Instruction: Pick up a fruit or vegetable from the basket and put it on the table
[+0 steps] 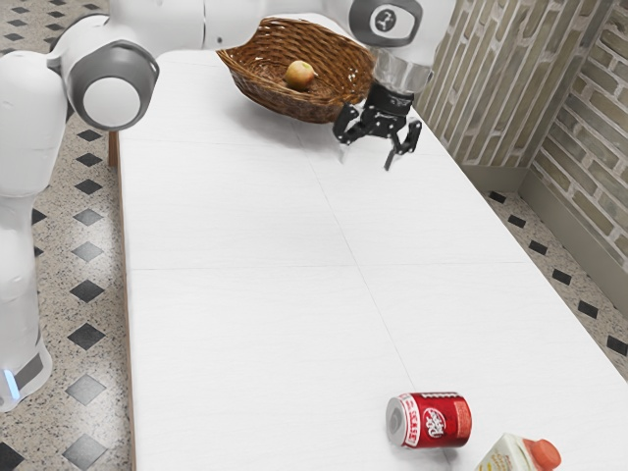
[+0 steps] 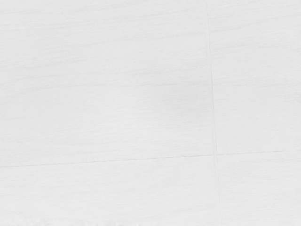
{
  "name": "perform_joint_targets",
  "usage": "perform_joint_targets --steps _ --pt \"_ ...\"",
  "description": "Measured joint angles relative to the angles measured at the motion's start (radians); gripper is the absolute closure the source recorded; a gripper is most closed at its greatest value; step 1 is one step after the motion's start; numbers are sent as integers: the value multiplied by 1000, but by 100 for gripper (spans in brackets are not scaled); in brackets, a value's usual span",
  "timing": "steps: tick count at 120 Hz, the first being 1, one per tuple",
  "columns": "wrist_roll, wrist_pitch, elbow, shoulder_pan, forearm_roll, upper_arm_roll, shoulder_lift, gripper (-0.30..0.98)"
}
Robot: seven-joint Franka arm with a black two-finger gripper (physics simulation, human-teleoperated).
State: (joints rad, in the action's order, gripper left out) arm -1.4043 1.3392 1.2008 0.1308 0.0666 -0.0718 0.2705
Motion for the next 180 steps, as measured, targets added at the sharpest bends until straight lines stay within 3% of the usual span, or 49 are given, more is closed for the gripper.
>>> perform_joint_targets --steps 20,32,39,55,72,82,97,118,135,147,180 --pt "-208 56 -2 -4 2 -1 -38 0" --pt "-211 51 8 -3 -1 1 -141 0" --pt "-163 18 12 -19 -8 54 -173 0" --pt "62 -30 7 29 -18 209 -151 0" --pt "367 16 -3 281 -28 243 -130 0" --pt "553 133 -4 393 -30 245 -83 0" --pt "819 419 -5 405 -25 239 34 1" --pt "1130 706 -1 422 -6 239 80 1" --pt "1334 817 0 468 2 235 146 0" --pt "1460 869 -3 533 5 174 176 0" --pt "1723 999 -5 562 7 132 243 2"
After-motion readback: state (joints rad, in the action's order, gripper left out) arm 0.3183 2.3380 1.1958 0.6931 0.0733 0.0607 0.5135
